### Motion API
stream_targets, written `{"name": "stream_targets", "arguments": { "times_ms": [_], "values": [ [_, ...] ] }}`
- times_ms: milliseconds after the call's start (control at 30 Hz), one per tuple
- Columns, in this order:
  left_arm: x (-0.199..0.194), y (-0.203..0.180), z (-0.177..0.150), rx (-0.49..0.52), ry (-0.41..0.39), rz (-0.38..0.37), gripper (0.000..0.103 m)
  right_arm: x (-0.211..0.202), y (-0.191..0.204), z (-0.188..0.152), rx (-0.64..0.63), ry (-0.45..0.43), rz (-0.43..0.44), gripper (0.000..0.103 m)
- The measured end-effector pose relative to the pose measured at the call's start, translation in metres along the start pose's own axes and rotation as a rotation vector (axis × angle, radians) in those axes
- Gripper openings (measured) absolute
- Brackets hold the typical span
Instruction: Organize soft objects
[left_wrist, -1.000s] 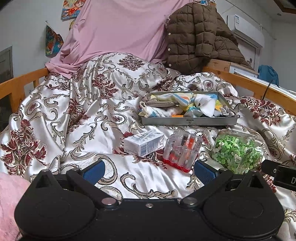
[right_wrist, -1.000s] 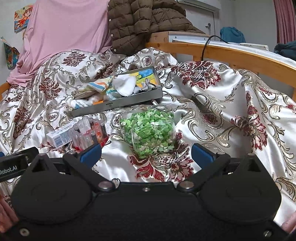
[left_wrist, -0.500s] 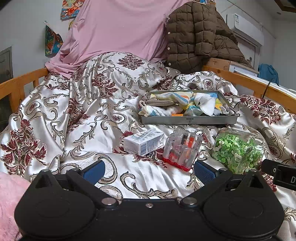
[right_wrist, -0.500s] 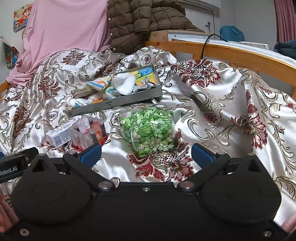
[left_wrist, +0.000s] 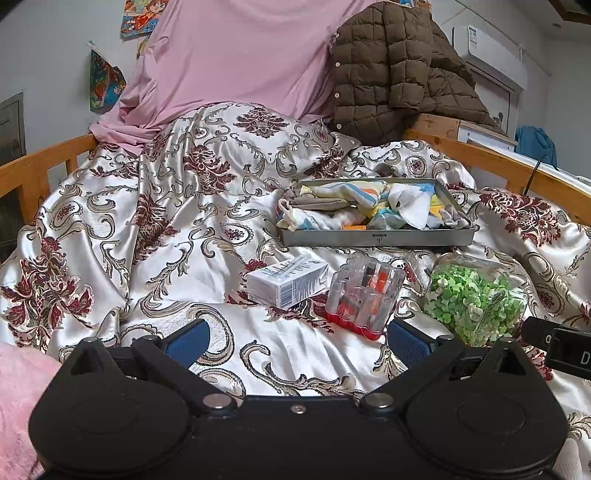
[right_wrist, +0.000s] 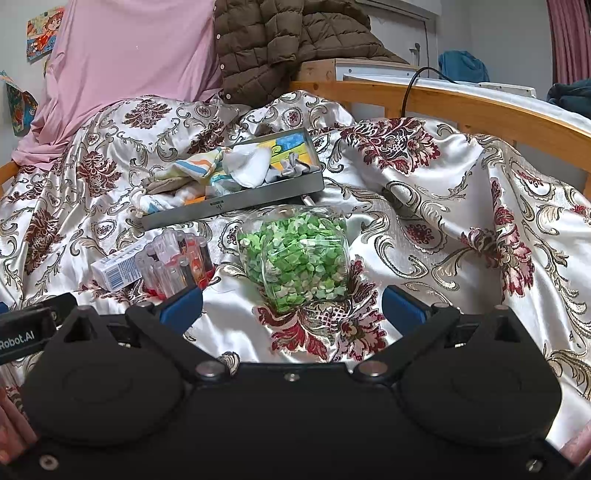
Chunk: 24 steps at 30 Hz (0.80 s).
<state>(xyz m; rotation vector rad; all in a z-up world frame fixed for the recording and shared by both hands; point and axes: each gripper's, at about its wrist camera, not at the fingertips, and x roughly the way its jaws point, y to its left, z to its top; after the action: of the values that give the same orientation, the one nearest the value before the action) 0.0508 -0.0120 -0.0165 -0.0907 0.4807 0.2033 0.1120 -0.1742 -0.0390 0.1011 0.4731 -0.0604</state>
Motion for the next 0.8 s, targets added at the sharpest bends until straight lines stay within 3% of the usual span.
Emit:
{"name": "stream_targets", "arguments": {
  "times_ms": [800],
  "values": [
    [0.0006,0.0,0.0004,0.001,0.003,0.001,0.102,-0.0011,-0.0031,-0.0036,0.007,-0.007,-0.002,0.102]
  ]
}}
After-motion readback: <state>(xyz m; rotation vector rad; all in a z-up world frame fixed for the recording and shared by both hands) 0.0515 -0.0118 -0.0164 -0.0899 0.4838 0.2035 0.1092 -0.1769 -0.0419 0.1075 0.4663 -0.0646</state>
